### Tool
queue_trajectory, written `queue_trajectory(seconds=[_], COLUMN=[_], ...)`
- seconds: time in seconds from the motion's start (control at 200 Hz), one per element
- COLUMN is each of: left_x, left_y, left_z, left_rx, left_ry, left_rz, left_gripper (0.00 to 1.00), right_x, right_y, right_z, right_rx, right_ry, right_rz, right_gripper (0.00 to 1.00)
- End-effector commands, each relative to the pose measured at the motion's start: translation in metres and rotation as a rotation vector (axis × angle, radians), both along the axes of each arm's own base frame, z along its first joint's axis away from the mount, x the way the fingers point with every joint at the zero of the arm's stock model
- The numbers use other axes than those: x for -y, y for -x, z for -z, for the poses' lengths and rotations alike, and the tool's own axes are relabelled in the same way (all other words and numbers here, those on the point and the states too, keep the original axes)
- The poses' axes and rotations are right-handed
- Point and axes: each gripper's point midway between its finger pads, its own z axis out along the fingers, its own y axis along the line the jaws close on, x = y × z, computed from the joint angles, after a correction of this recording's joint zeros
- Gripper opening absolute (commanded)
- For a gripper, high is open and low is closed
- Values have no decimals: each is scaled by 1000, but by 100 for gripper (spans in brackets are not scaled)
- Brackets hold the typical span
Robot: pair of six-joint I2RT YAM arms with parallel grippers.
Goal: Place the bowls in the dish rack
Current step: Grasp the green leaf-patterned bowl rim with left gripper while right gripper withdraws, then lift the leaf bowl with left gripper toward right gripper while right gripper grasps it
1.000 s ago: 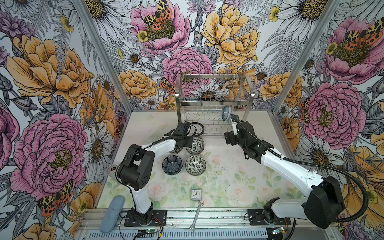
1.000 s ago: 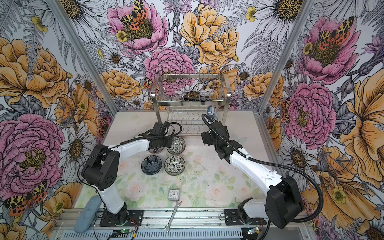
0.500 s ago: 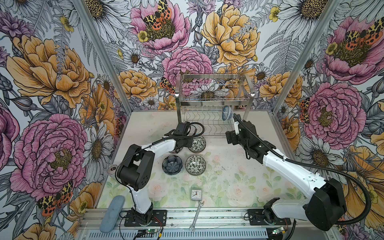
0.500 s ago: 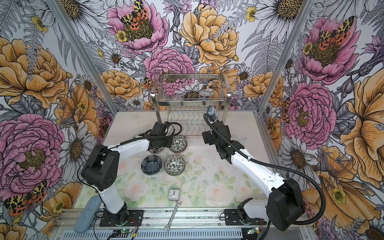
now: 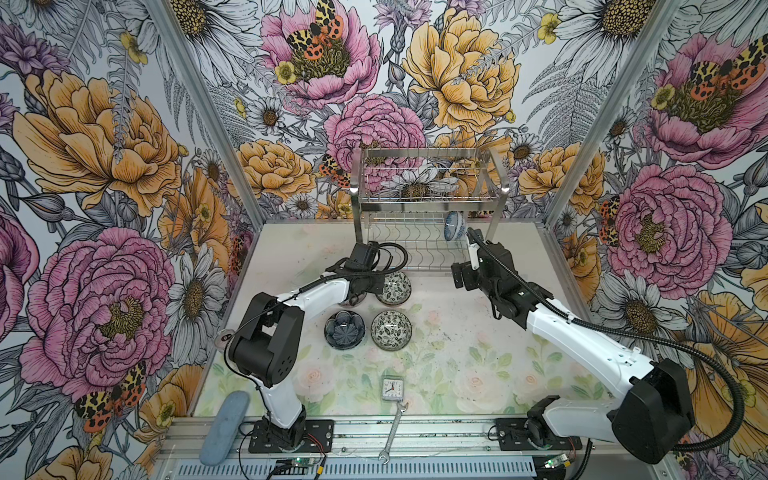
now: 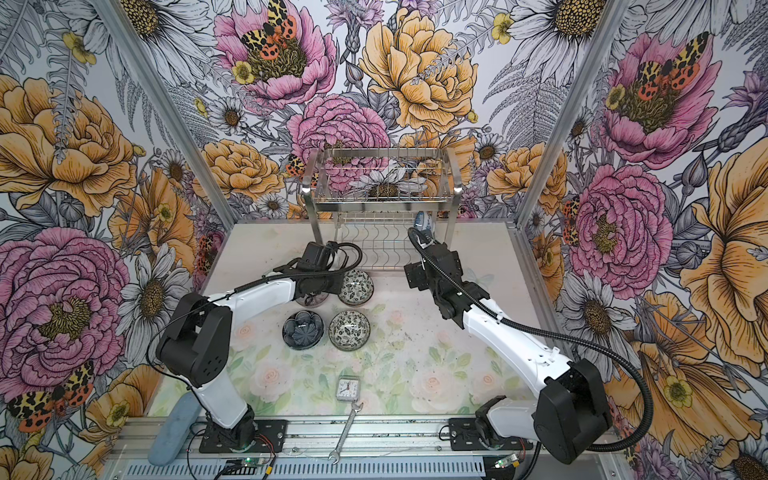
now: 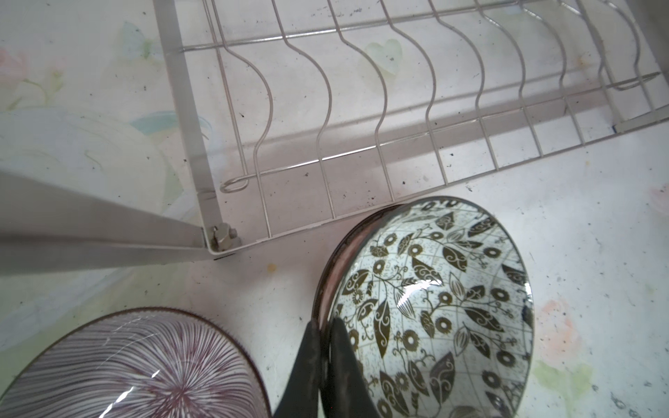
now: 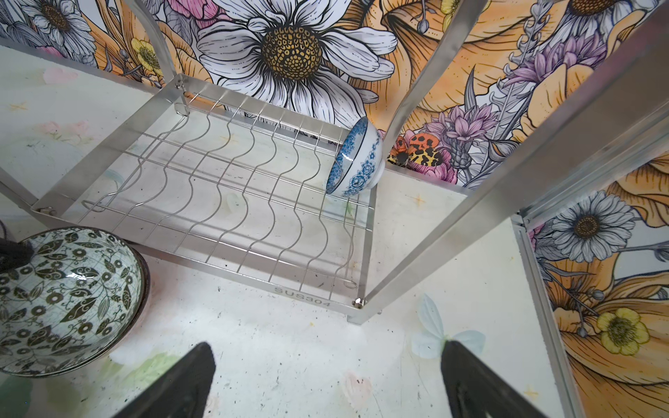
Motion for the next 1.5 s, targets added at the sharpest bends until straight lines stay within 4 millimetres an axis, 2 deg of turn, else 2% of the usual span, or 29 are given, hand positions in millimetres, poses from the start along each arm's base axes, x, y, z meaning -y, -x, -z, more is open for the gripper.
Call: queue_trajectory(seconds=[0.0,0.305,0.455,0.59,0.791,0.921,1.016,1.231,1.496], left_x=[-5,6,15,30,52,61,65,77,88], left_y=[-8,-4,3,9,16,17,18,20,20], left_z=[-38,-104,-138,-158,-170,-176,-182,-184,-187], left_rx=[83,193,260,320,376,394,408,418,426], left_ry=[17,104,171,242,331,354,368,393,398], left_rz=[-32,-28,-32,-33,-9,5,11,24,43], left_gripper=[0,0,0,0,0,0,0,0,0], right_x=[5,-9,-25,-44,-70,-80,-80,-89,-100], right_y=[5,11,20,30,34,28,20,7,0], right_z=[-10,-23,-35,-49,-65,-57,-48,-33,-14], right_rx=[15,3,-10,-27,-50,-84,-108,-151,-198], right_ry=[-21,-116,-217,-337,-471,-533,-572,-655,-696], right_rz=[14,-39,-104,-175,-232,-222,-164,-99,-58], right_gripper=[100,100,100,100,100,98,95,82,59])
